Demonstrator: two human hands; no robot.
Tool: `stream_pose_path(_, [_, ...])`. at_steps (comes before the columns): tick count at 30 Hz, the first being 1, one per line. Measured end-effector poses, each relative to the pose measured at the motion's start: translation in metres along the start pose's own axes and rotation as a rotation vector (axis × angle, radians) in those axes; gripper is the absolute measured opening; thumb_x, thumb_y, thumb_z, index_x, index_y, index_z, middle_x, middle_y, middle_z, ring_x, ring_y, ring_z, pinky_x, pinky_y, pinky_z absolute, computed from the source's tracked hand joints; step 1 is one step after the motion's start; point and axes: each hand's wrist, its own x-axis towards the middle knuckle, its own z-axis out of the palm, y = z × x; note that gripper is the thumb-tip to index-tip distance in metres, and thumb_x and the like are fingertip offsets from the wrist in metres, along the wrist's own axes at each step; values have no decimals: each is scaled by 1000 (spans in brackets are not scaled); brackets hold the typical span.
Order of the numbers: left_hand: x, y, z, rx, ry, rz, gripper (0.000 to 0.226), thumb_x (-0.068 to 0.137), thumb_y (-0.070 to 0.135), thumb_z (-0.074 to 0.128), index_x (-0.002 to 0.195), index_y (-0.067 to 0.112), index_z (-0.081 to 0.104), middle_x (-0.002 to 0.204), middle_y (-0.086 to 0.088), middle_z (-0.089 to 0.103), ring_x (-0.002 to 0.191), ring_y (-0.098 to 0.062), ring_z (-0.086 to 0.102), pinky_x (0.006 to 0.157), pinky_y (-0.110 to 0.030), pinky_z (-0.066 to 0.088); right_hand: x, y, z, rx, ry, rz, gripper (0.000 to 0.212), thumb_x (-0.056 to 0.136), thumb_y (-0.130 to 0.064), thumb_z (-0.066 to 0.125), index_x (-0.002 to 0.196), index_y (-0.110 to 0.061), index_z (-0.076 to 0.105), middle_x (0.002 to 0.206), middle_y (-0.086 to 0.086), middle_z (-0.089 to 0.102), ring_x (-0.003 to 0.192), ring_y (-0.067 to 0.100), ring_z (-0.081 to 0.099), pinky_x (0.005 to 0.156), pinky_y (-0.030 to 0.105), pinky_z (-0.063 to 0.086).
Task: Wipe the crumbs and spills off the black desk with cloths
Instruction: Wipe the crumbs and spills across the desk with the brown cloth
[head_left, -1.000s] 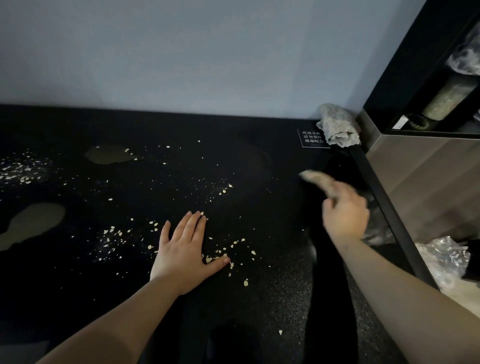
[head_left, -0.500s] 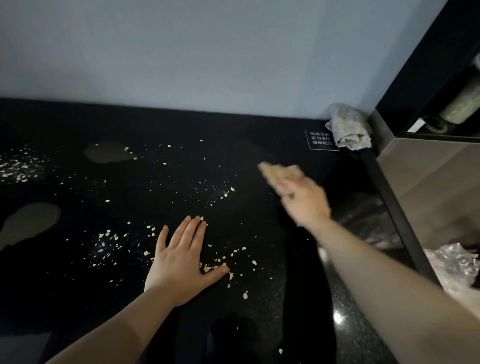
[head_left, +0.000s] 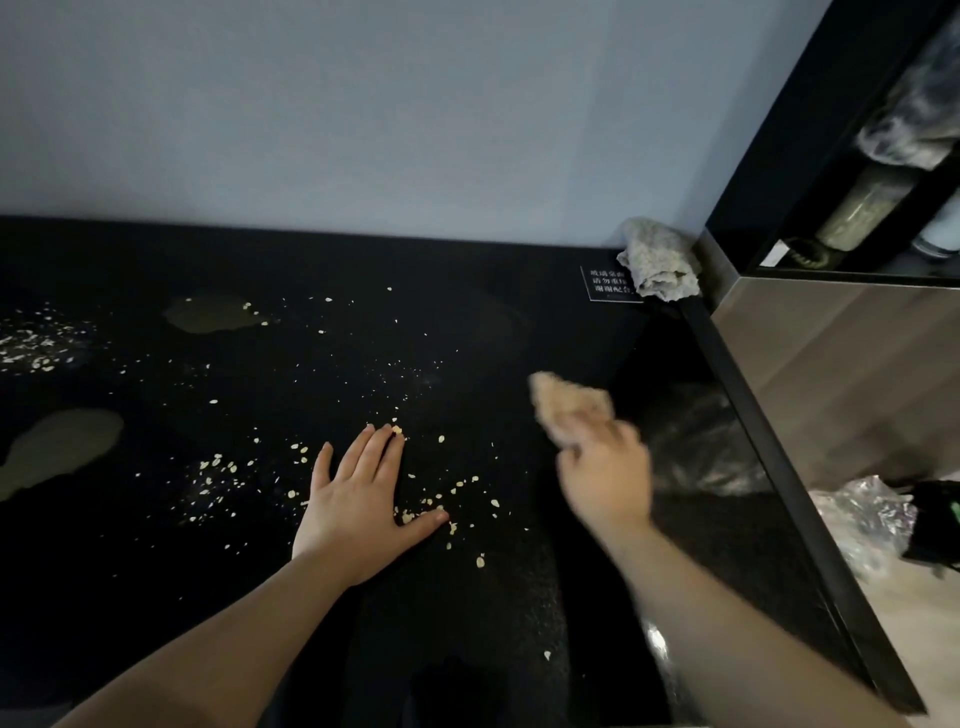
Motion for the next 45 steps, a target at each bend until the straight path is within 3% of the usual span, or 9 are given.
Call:
stream_pose_path(3, [-3,0,0,-31,46,31,106,68,86,4,144,18,33,154,2,24,144,-16,15,115,-50,7,-40,-43,9,116,-106,-426,41,72,-24,45,105,-23,69,111,-2,69,93,25,61,75,34,53])
stream_pose_path(6, [-10,0,1,-4,90,55,76,80,67,27,125,15,58,138,-1,49,132,-19,39,108,-56,26,-32,-20,-3,121,-2,-330,48,71,-24,39,111,-20,67,117,0,66,90,25,62,75,35,54])
stream_pose_path(11, [-22,-3,-2,-8,32,57,93,72,67,-7,148,23,22,155,9,19,144,-9,9,112,-47,-10,-22,26,-15,-98,0,196,48,84,-19,52,132,-16,51,140,7,48,114,33,51,86,44,44])
stream_pose_path(19, [-24,-9,-11,14,-18,74,96,64,55,-23,148,29,15,156,14,11,143,-4,2,113,-45,-11,-66,-54,6,83,-48,-440,44,71,-18,57,114,-20,65,118,0,66,99,23,62,76,36,53])
stream_pose_path(25, [-27,-10,-16,-51,-15,44,71,85,51,-9,145,33,24,152,18,20,142,-1,11,113,-42,-11,-27,21,-21,-70,36,254,54,82,-17,54,135,-20,47,136,4,50,110,32,52,86,43,47])
stream_pose_path(31, [-9,-6,-18,-63,-12,-14,46,101,34,19,147,29,18,155,10,13,145,-11,0,115,-43,-7,-50,-13,-1,-87,-77,-439,51,76,-28,36,119,-22,63,122,-1,64,105,22,60,78,37,54])
stream_pose_path(34, [8,-8,-20,-54,-52,-77,53,101,38,17,150,22,3,158,2,-4,144,-17,-11,117,-44,-3,-23,15,-10,-163,4,-211,50,72,-22,45,120,-20,61,124,2,61,97,26,61,71,37,51])
stream_pose_path(40, [28,-18,-23,-129,-146,-140,57,101,38,21,150,17,1,158,0,-6,144,-17,-10,118,-40,1,44,66,-13,-56,15,636,50,92,-17,43,138,0,35,143,19,37,130,36,34,104,46,31])
stream_pose_path(45, [30,-25,-25,-163,-144,-120,56,101,38,24,150,20,4,158,4,-4,144,-13,-8,119,-35,3,106,50,-4,3,-125,618,57,91,-14,43,144,-4,26,149,20,25,137,34,22,108,45,30])
